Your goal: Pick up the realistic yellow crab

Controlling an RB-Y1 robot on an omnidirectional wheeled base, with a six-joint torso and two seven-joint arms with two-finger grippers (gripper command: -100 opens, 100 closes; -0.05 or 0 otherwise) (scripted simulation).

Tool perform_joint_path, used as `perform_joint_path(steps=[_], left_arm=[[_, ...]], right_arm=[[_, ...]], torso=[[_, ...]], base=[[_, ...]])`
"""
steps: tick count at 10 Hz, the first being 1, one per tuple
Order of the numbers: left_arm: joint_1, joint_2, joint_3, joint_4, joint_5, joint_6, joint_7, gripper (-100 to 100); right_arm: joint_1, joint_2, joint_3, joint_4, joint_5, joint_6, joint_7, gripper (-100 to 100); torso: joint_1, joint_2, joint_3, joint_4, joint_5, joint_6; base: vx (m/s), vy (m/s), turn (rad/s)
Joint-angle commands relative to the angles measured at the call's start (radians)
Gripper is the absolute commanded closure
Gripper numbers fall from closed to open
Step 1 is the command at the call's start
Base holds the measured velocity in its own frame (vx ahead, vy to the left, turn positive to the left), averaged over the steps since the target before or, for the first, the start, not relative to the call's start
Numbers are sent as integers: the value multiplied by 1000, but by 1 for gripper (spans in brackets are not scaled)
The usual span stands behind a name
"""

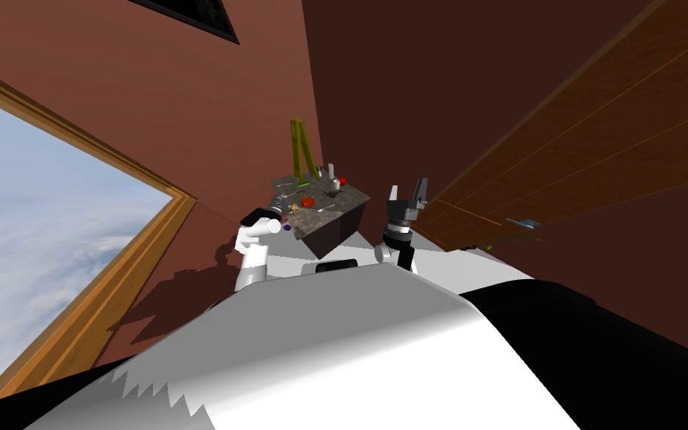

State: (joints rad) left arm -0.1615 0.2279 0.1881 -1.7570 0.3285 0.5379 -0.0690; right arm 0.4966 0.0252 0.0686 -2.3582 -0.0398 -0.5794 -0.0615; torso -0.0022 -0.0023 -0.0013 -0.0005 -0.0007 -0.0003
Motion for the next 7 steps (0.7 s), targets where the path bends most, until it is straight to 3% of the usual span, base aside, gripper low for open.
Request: perform_joint_path(steps=[1,2,7], left_arm=[[-3,-2,7,-3,-5,50,9,-100],[-3,-2,7,-3,-5,56,9,-100],[-31,30,46,54,-4,194,48,-100]], right_arm=[[0,0,0,0,0,0,0,0],[0,0,0,0,0,0,0,0],[0,0,0,0,0,0,0,0]], torso=[[0,0,0,0,0,0],[0,0,0,0,0,0],[1,0,0,0,0,0]], base=[[23,-37,-22],[8,-17,1],[31,-29,-41]])
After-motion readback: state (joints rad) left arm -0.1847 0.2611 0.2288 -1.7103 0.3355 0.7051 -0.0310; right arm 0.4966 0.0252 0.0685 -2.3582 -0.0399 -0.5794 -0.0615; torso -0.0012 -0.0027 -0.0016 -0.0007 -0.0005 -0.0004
